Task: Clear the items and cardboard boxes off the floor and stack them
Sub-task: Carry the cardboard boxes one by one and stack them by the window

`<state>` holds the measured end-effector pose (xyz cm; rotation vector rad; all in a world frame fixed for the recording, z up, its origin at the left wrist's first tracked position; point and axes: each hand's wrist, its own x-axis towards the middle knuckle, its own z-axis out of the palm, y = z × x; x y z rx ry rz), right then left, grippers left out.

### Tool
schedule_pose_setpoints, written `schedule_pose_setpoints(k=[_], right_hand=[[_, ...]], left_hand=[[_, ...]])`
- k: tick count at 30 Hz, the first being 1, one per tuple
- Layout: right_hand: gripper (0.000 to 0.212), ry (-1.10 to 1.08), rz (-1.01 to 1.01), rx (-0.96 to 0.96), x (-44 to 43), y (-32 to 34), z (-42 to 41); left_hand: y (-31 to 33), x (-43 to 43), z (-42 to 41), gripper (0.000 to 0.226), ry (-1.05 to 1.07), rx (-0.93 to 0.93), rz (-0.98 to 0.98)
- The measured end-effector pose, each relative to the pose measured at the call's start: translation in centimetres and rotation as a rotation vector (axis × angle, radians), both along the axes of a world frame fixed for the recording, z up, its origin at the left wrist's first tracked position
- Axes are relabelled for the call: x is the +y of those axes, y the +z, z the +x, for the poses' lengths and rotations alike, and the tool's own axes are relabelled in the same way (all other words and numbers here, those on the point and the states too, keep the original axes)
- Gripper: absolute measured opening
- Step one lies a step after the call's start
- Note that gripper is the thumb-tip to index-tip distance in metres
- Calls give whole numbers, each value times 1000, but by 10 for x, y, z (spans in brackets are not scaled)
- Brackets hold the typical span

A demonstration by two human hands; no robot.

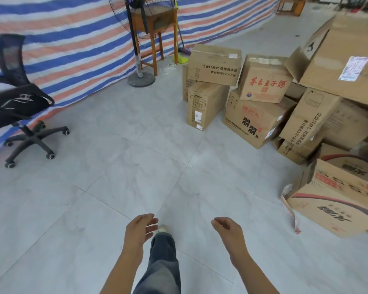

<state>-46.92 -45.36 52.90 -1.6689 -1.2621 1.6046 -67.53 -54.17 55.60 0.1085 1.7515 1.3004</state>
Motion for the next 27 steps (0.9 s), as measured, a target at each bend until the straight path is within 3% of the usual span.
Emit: schedule_pose_setpoints(k=[11,20,27], right_hand=[[8,-58,56,-28,168,19,-132],[8,-126,-70,-108,244,2,-161],[9,-157,-23,-1,399,4,-186]], left_hand=[[32,202,-136,12,-83,-15,113],[-4,290,-158,11,-185,-104,-80],[-5,421,-179,11,-209,4,-96]])
